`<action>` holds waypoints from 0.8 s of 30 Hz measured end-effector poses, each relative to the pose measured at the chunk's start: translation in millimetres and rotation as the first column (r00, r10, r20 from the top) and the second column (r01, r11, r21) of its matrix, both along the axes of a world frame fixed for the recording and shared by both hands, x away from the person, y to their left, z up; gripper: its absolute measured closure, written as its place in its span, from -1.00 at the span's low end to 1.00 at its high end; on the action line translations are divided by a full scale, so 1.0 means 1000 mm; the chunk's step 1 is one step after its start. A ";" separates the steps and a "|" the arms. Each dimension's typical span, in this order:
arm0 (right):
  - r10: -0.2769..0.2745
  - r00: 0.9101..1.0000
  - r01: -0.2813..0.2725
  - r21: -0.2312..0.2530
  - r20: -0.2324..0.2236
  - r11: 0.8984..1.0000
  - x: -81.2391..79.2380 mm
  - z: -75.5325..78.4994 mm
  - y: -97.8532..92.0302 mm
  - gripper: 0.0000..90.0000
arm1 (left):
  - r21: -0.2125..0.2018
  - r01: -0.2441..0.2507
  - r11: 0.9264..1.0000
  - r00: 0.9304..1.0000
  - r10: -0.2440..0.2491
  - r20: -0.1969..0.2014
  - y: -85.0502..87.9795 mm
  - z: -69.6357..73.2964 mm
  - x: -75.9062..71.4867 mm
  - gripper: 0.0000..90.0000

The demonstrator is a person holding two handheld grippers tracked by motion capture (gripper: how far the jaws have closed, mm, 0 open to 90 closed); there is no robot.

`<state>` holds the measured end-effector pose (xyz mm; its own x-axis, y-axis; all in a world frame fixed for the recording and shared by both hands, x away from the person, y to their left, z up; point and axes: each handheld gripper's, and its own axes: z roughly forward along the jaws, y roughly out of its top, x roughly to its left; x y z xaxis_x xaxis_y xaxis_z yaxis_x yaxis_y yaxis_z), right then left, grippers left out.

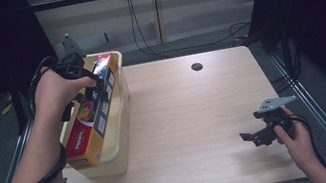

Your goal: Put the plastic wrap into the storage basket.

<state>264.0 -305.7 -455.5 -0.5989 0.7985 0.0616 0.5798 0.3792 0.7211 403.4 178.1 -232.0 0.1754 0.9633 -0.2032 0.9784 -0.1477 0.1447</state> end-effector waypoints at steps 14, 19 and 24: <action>-0.001 1.000 0.001 -0.001 -0.002 1.000 0.001 0.001 0.001 -0.96 | 0.005 -0.012 1.000 1.000 0.012 -0.009 0.003 -0.011 -0.003 -0.10; 0.005 1.000 -0.005 -0.002 0.005 1.000 0.001 0.001 0.001 -0.96 | 0.003 -0.011 1.000 1.000 0.011 -0.016 0.005 -0.015 -0.003 -0.10; 0.006 1.000 -0.006 0.000 0.003 1.000 0.001 0.000 0.001 -0.96 | 0.006 -0.010 1.000 1.000 0.010 -0.021 0.008 -0.021 -0.003 -0.10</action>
